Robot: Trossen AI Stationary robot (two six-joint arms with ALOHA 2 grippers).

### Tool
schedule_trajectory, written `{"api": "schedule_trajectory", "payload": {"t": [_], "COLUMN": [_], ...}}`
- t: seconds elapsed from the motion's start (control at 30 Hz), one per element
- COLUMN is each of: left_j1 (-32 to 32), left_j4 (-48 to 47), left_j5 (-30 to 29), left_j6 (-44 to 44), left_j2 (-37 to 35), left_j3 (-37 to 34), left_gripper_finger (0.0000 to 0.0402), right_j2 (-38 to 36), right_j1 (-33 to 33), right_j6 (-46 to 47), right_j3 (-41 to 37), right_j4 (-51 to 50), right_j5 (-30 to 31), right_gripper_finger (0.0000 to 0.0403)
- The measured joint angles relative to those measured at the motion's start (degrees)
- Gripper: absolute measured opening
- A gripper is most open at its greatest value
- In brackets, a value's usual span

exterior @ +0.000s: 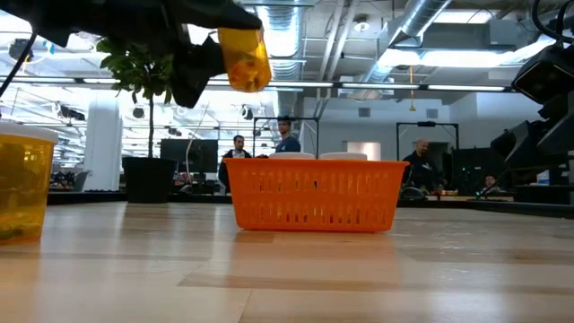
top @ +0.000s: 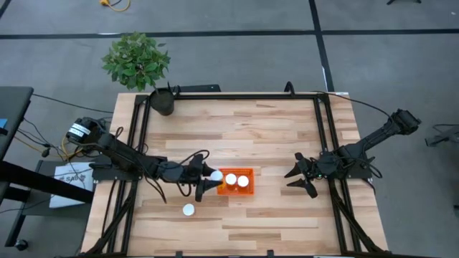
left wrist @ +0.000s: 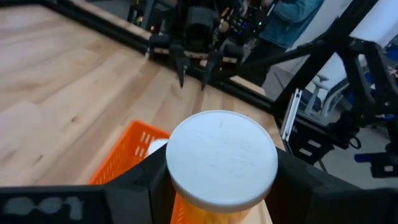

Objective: Pick and place pill bottles into a basket
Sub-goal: Put the orange pill bottle into the orange bin

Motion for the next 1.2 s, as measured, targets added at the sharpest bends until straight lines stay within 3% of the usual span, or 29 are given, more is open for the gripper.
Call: {"api": "schedule_trajectory", "payload": {"t": [0.23,0.4,0.67,1.2], "left_j1": [0.0,-0.7,-0.7,0.4], "left_j4": [-1.4,0.6,0.9,-6.3], "left_j5": [0.9,1.3,4.2,3.8], "left_j6": [-0.6,-2.3,1.8,4.7], "left_j2": [0.0,4.2,12.1,14.0], "left_j3": [0.0,0.2,8.8,10.8], "left_gripper_finger": [0.0174,0.0174,0.0174,0.0174], "right_j2": [0.0,-0.1,-0.1,-0.1], "right_j1": [0.0,0.0,0.0,0.0], "right_j6": [0.0,0.0,0.0,0.0], "right_j3": [0.0,0.0,0.0,0.0], "right_j4": [0.0,0.0,0.0,0.0], "right_j5": [0.0,0.0,0.0,0.0], "right_gripper_finger": [0.0171,0.0171,0.0171,0.0171]}}
